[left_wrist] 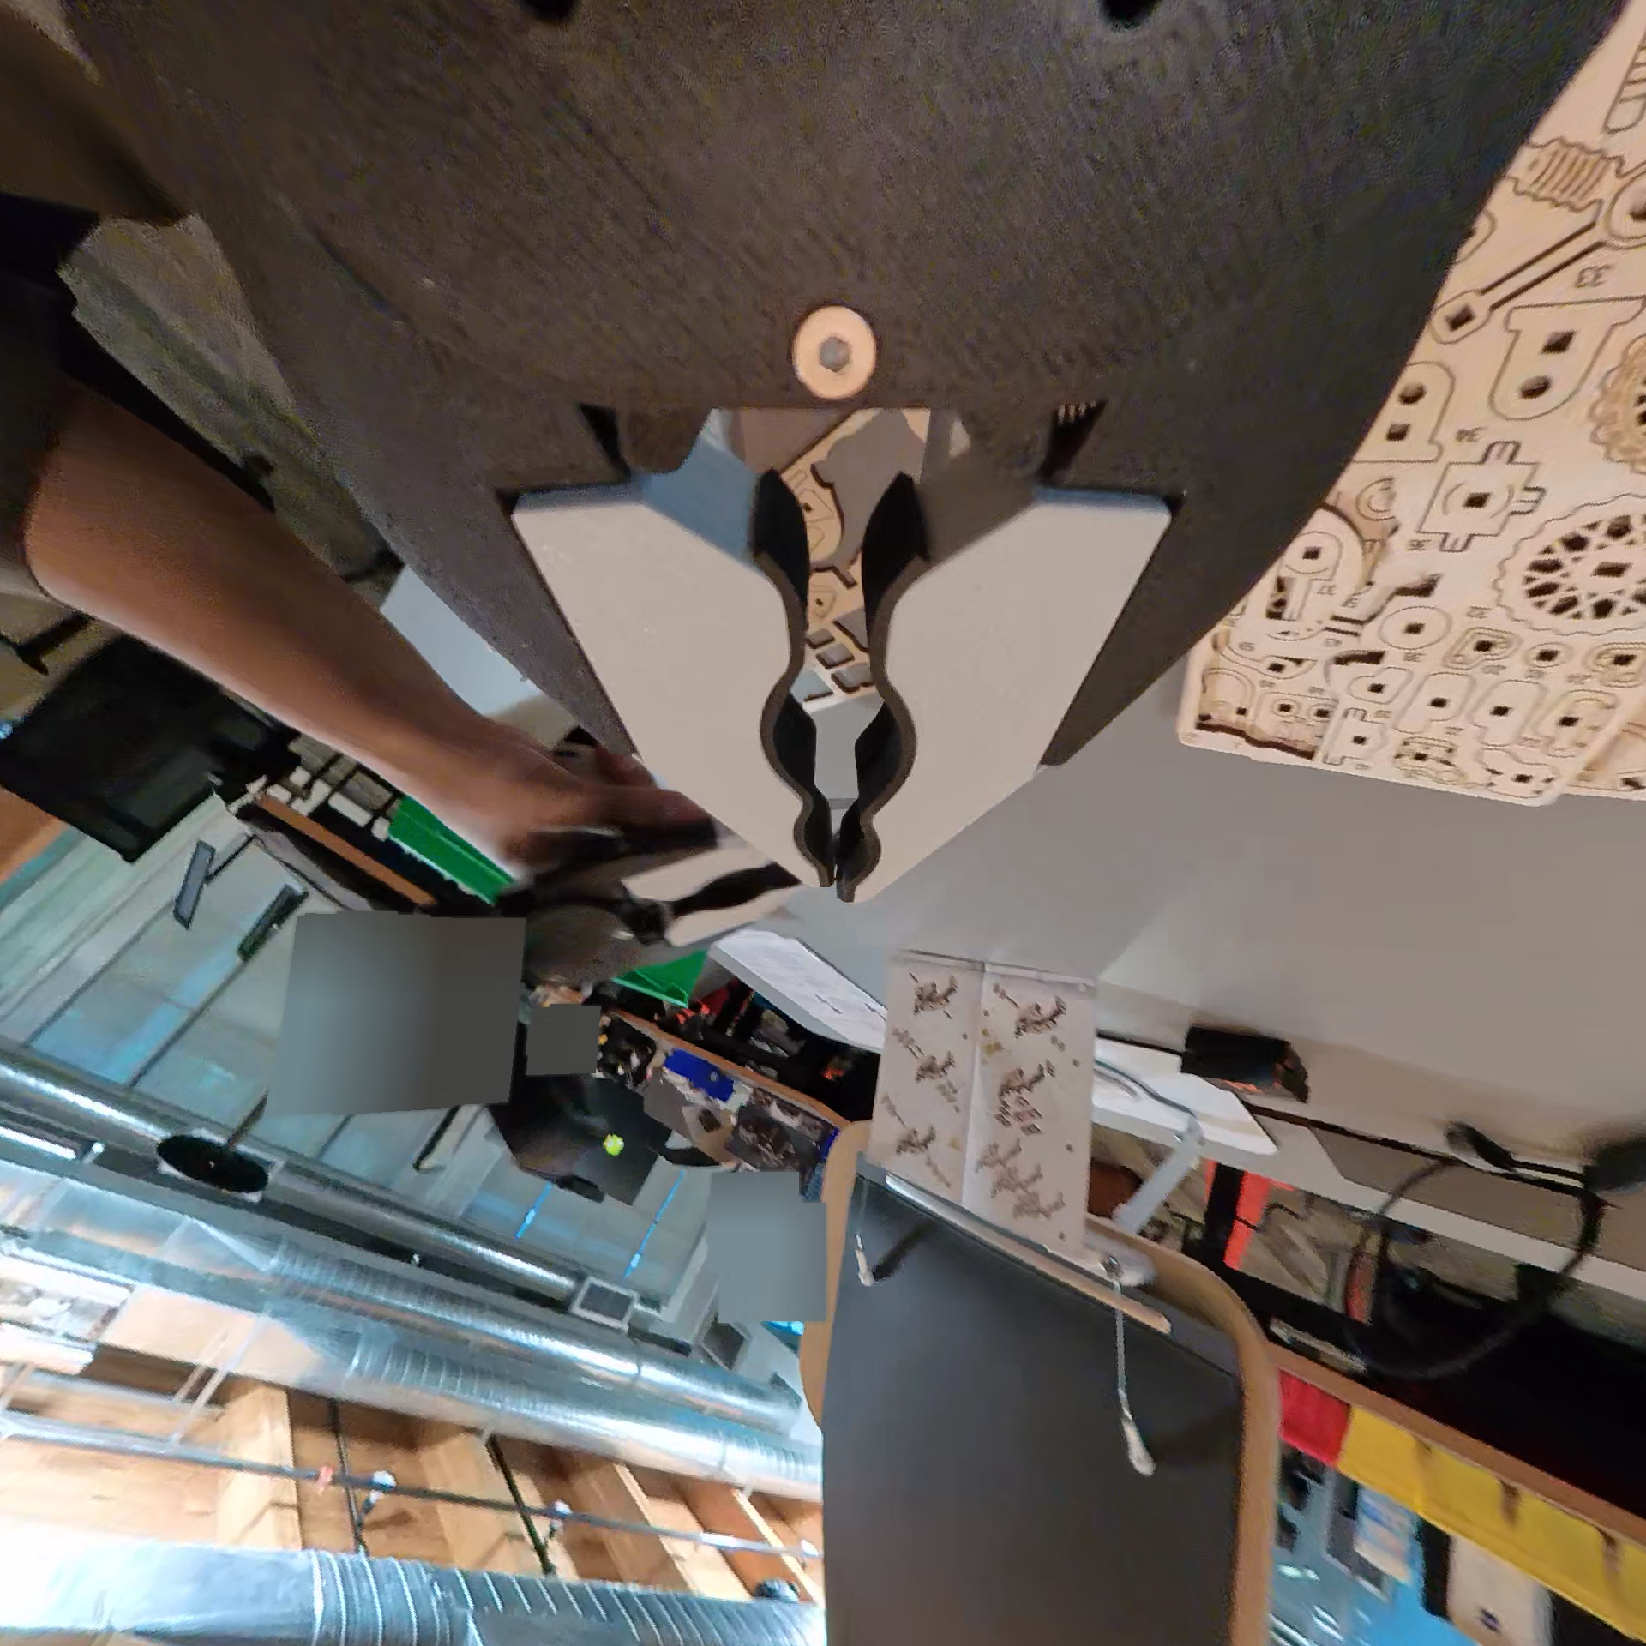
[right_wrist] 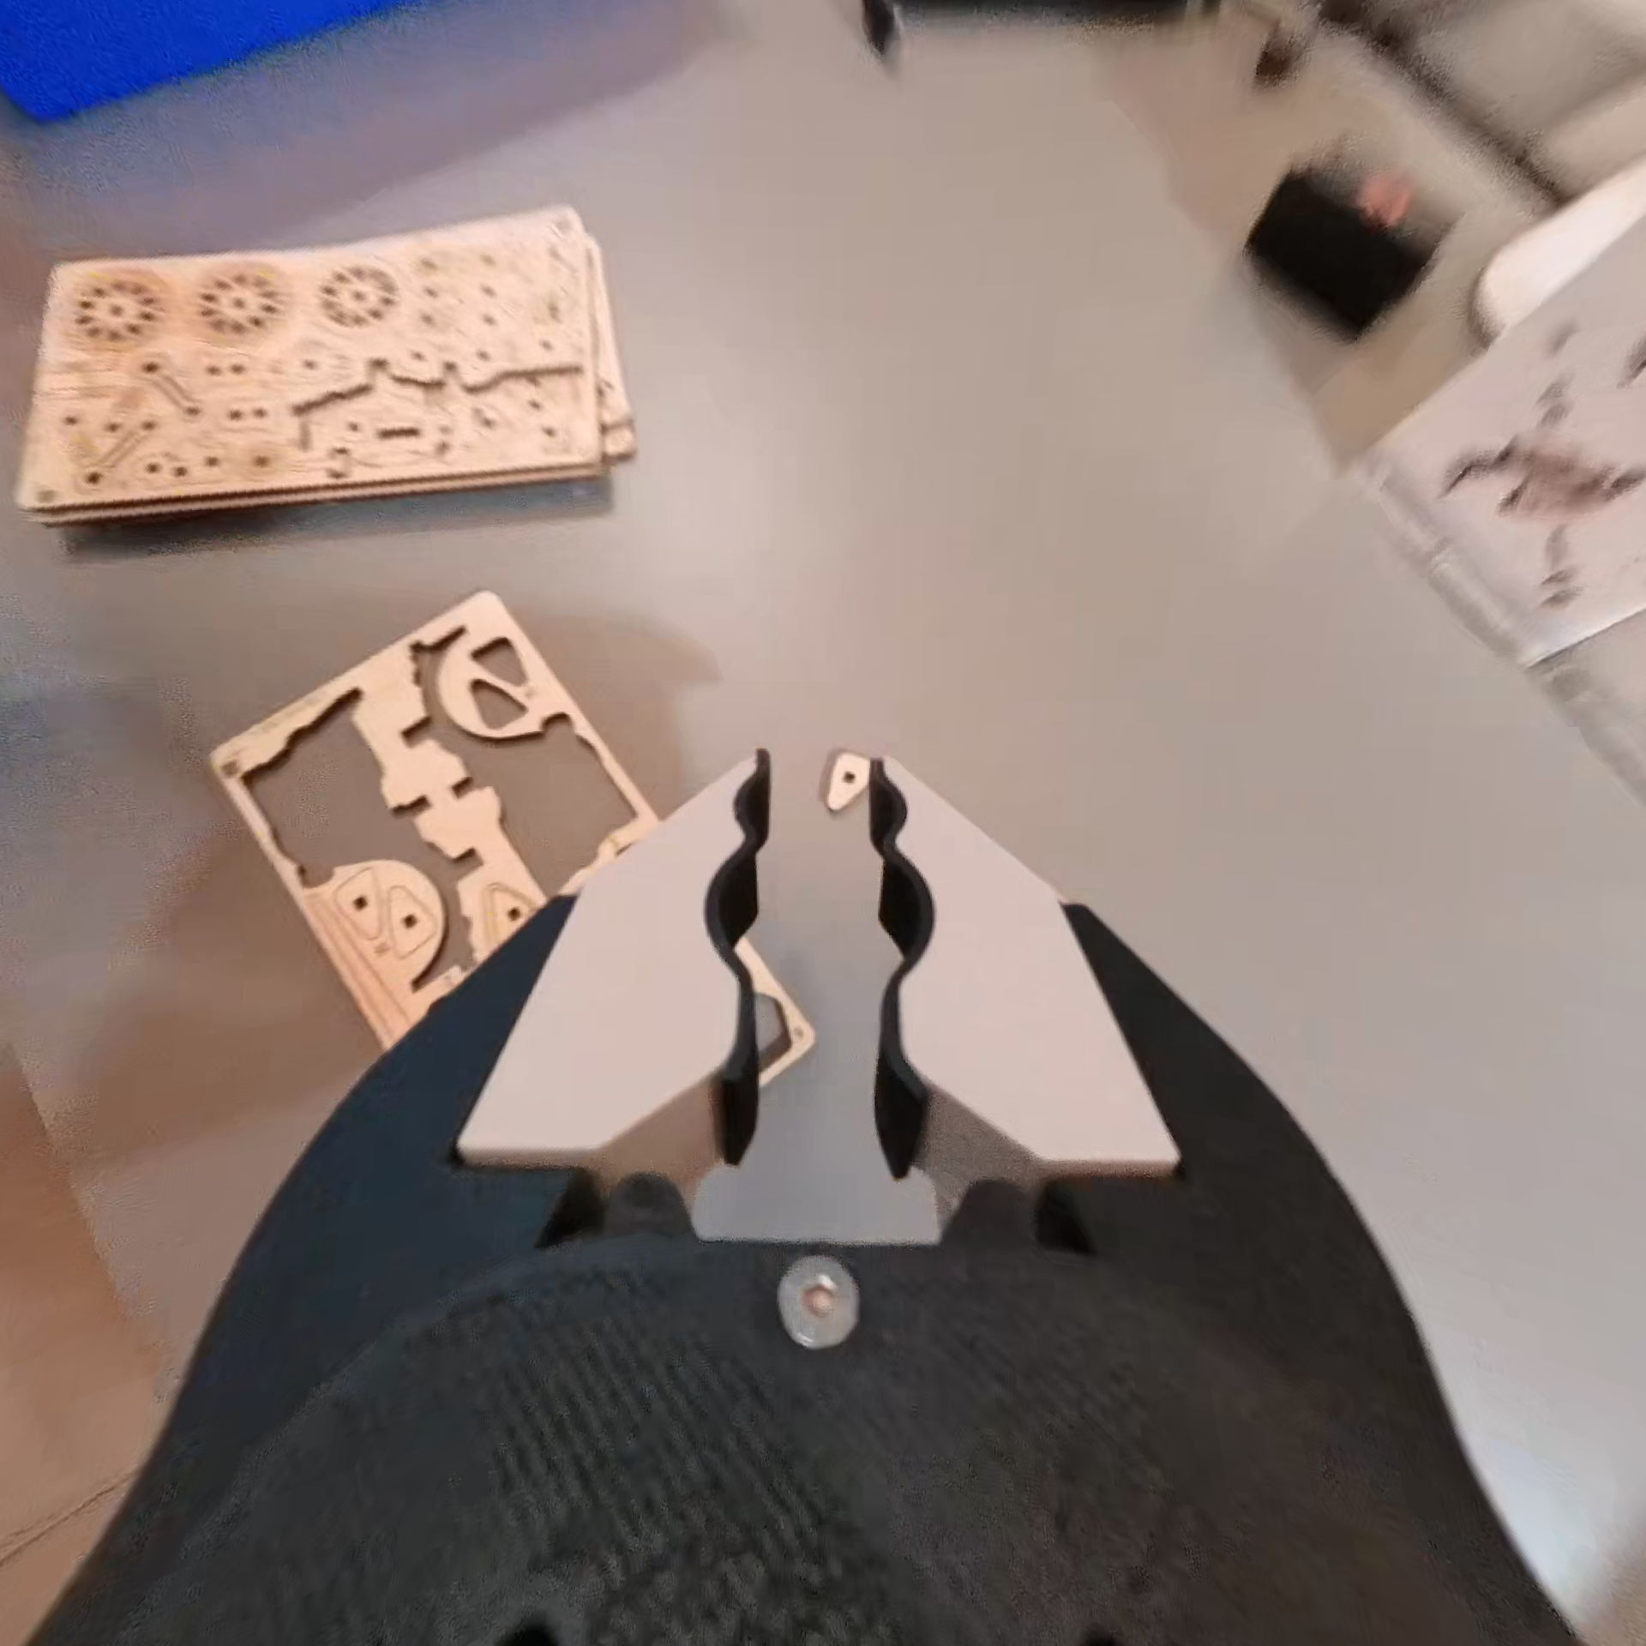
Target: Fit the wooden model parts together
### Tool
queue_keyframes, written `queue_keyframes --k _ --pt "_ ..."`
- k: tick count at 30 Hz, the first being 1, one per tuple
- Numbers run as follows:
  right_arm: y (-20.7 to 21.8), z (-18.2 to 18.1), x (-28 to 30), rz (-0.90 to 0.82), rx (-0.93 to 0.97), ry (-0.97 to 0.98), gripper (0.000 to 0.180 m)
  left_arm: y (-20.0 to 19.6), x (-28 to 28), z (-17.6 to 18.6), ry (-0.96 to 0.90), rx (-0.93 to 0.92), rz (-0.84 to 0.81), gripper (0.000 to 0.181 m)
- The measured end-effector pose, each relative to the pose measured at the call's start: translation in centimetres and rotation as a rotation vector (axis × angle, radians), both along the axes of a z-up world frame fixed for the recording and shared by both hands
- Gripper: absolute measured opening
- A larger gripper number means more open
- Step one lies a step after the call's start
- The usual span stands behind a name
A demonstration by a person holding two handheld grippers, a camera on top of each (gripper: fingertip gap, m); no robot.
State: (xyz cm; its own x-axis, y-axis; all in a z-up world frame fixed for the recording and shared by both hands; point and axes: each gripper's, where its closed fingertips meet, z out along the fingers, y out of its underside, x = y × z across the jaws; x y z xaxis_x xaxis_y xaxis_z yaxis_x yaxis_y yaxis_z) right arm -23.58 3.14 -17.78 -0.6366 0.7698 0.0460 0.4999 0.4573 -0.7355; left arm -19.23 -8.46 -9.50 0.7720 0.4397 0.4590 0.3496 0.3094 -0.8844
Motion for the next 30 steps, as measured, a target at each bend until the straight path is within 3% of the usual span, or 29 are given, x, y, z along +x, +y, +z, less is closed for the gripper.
queue_keyframes --k 1,6,9,12,14,19,25,30 --pt "0.2 -1.1 -0.5 -0.012 -0.015 -0.060 0.022 0.3 0.3 -0.1 0.004 -0.015 -0.013 0.000" --pt "0.7 -4.6 -1.9 -0.046 0.079 -0.116 0.025 1.2 1.3 -0.1 0.068 -0.081 -0.038 0.000" --pt "-0.4 -4.7 -1.8 -0.007 0.036 -0.116 0.011 1.9 1.8 -0.3 0.085 -0.111 -0.071 0.000" --pt "-0.7 -4.7 -1.4 0.059 0.046 -0.128 0.010 2.4 2.3 -0.5 0.090 -0.128 -0.100 0.000" --pt "-1.0 -3.5 -0.7 0.093 -0.025 -0.110 0.010 2.7 2.6 -0.8 0.086 -0.144 -0.121 0.000" --pt "-0.8 4.2 4.6 0.146 -0.326 0.056 0.010 5.1 5.6 -2.2 0.063 -0.194 -0.311 0.000" --pt "5.4 6.4 11.7 0.054 -0.181 0.247 0.010 8.6 9.1 -4.3 0.079 -0.305 -0.457 0.000" --pt "10.0 6.7 15.8 -0.065 -0.193 0.341 0.011 12.9 12.4 -4.5 -0.015 -0.236 -0.595 0.000"
